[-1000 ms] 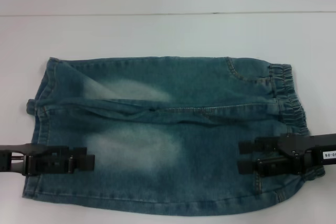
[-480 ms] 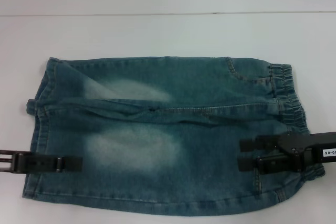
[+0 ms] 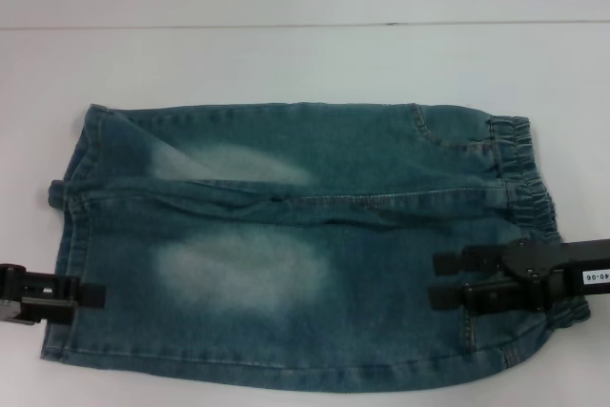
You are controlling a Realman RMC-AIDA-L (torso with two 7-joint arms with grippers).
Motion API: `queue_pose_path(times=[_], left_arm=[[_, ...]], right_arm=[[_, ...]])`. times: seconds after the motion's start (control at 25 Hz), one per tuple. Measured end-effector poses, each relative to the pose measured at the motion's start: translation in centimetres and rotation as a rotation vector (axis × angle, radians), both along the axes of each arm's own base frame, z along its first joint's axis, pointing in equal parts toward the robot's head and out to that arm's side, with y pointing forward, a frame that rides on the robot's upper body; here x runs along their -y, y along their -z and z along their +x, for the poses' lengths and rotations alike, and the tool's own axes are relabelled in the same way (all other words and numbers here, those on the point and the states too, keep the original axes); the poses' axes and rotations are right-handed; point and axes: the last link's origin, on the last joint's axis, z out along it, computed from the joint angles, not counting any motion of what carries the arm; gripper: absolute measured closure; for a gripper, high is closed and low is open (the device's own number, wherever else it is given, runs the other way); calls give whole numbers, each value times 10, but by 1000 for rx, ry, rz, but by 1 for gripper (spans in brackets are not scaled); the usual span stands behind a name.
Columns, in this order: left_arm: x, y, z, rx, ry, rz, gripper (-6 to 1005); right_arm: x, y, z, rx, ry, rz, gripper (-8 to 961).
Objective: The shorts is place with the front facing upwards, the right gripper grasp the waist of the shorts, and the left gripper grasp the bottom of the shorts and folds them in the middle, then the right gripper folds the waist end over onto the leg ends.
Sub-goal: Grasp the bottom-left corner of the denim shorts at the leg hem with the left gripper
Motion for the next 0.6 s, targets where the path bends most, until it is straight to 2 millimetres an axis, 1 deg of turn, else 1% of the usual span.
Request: queue_pose_path(times=[0.24, 0.6], left_arm=[[-5, 6, -7, -65, -46, -21, 130], [-6, 6, -18, -150, -90, -25, 130]], right_arm=[[-3, 0, -2, 2, -1, 0, 58], [-4, 0, -5, -3, -12, -5, 58]])
